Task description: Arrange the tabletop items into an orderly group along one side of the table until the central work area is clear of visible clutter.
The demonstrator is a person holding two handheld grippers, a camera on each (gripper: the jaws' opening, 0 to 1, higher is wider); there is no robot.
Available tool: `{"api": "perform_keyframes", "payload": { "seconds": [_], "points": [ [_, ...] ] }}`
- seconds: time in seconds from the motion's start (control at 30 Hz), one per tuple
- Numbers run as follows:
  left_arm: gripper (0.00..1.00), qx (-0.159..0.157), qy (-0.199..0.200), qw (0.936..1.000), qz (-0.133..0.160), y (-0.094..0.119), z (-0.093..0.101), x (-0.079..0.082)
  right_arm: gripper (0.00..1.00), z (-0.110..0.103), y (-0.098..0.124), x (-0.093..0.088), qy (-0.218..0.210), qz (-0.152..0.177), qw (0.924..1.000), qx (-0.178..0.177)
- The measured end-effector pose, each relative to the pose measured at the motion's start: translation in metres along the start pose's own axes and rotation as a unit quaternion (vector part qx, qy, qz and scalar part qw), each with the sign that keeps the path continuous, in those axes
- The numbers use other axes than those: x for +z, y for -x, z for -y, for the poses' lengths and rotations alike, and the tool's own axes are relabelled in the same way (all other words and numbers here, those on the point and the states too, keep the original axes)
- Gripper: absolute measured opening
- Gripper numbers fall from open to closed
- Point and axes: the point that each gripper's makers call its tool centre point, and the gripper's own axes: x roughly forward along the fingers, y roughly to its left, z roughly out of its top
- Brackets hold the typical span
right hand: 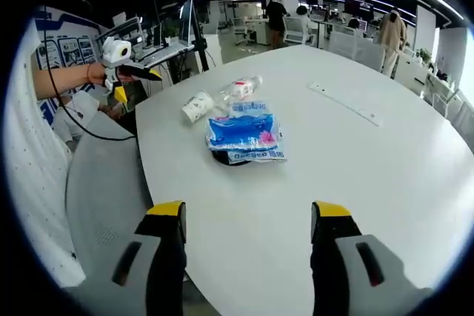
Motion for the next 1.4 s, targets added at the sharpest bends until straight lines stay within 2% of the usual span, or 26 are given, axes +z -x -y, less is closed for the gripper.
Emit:
{"api": "perform_keyframes", "payload": {
  "seconds": [0.73, 1.13, 1.4],
  "points": [
    [1.0, 0.001, -0.004, 1.0, 0.009, -0.005, 0.0, 0.014, 0.68, 0.008, -0.002, 0.009, 0.009, 0.001, 1.0, 0.003],
    [1.0, 0.002, -0.002, 0.9998, 0.021, -0.014, 0.006, 0.027, 0.67, 0.014, -0.008, 0.017, 0.017, 0.007, 0.9998, 0.008],
    [1.0, 0.004, -0.002, 0.9994, 0.034, -0.022, 0.011, 0.042, 0.66, 0.018, -0.015, 0.027, 0.028, 0.013, 0.9994, 0.013]
  ]
}}
